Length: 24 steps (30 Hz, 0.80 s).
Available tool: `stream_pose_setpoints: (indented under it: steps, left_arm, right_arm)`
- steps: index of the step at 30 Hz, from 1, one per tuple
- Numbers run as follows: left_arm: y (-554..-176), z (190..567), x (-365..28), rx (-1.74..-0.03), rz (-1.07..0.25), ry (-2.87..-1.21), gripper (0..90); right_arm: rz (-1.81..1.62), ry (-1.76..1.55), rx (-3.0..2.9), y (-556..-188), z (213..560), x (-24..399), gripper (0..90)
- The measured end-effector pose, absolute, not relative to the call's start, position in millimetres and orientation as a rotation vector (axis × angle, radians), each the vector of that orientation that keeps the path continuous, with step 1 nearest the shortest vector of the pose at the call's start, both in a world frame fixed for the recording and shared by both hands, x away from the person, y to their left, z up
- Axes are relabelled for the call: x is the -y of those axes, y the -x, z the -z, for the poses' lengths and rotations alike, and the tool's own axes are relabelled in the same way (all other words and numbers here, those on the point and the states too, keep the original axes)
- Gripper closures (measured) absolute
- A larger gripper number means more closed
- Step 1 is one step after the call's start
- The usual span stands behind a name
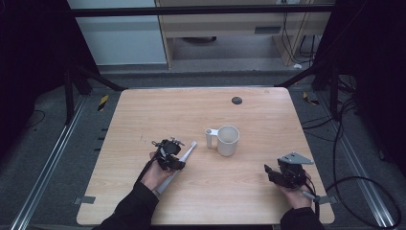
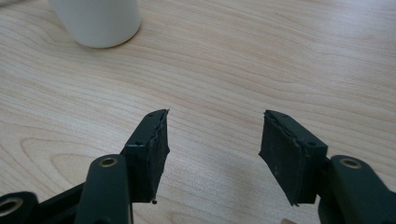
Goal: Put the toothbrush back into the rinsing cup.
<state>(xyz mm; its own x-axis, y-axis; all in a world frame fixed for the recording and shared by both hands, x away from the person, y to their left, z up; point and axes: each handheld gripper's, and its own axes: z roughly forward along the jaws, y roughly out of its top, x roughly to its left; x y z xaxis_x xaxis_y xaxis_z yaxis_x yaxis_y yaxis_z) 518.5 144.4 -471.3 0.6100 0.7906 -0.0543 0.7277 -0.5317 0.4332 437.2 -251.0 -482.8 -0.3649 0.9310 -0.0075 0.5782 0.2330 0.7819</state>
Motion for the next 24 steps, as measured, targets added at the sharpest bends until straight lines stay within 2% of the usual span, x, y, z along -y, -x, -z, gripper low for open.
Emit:
stream_pose_setpoints:
  steps: [14, 24]
  left_arm:
    - [-517.5, 468.7, -139.6, -1.158, -0.233, -2.508, 66.4]
    - [-510.3, 451.0, -150.1, -1.096, -0.253, -2.430, 66.5]
  right_arm:
    - [-0.975, -1.389, -2.032, -437.5, 482.7, 251.1, 41.2]
    - [-0.978, -1.390, -2.027, -437.0, 482.3, 252.8, 41.3]
